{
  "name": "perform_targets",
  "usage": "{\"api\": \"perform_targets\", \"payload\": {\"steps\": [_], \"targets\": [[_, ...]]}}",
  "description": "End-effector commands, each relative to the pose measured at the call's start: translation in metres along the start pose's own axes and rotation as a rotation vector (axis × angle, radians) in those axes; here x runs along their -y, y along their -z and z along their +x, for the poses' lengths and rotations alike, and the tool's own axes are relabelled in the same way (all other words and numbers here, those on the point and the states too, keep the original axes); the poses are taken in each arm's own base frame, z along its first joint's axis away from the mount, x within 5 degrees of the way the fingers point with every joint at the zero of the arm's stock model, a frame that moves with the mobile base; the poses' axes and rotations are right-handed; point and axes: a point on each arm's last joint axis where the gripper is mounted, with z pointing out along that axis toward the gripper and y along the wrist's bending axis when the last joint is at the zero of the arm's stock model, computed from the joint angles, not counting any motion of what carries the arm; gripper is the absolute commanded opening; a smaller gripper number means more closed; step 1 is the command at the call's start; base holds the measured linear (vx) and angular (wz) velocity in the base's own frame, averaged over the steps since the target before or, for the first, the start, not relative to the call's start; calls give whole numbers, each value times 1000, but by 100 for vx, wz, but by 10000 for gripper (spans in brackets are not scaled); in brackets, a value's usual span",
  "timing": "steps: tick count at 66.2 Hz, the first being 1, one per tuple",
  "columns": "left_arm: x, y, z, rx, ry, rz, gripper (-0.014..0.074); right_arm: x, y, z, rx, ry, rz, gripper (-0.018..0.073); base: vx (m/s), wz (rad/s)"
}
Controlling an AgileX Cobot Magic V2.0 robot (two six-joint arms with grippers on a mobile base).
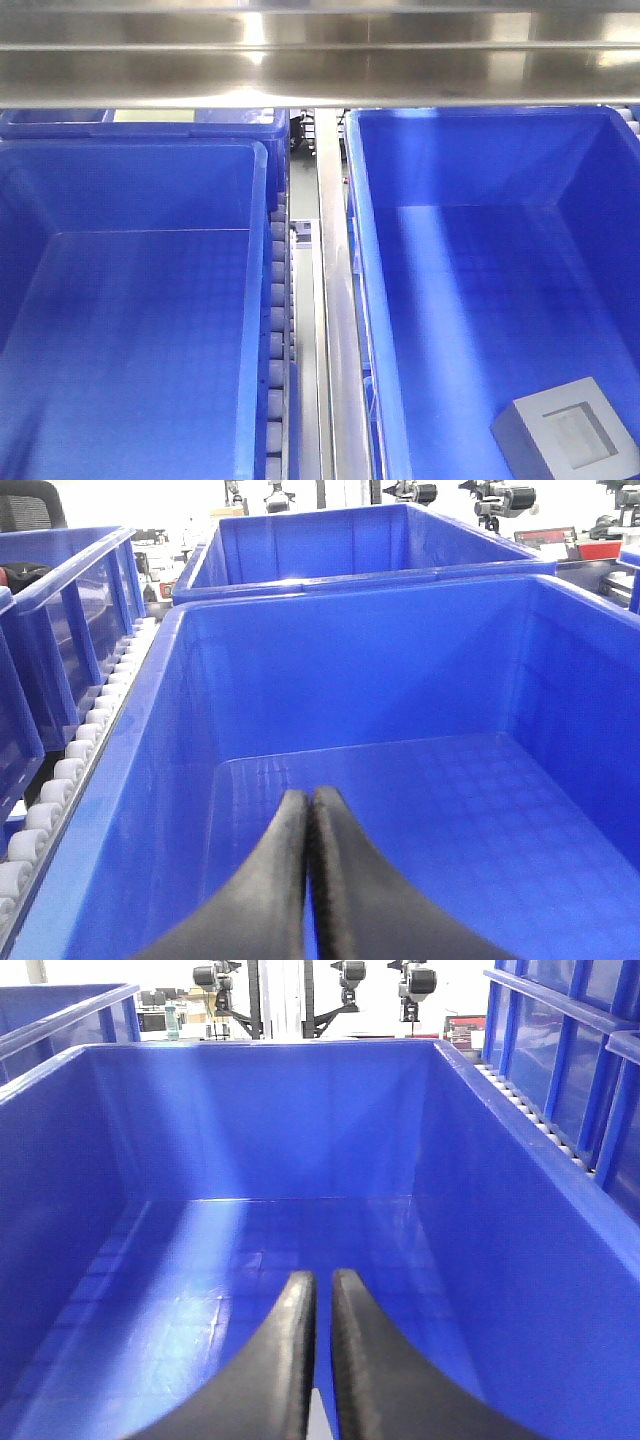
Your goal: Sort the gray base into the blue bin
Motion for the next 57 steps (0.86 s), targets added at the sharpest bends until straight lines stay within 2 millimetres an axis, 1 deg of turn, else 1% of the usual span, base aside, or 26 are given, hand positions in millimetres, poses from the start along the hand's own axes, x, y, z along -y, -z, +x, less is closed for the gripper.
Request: {"api": "perform_targets", "payload": {"steps": [1, 57], "targets": [[0, 0, -3, 79, 8, -1, -5, 0, 1, -9, 92, 13, 0, -4, 0, 0], [0, 0, -3, 79, 8, -1, -5, 0, 1, -9, 92, 13, 0, -4, 0, 0]]}}
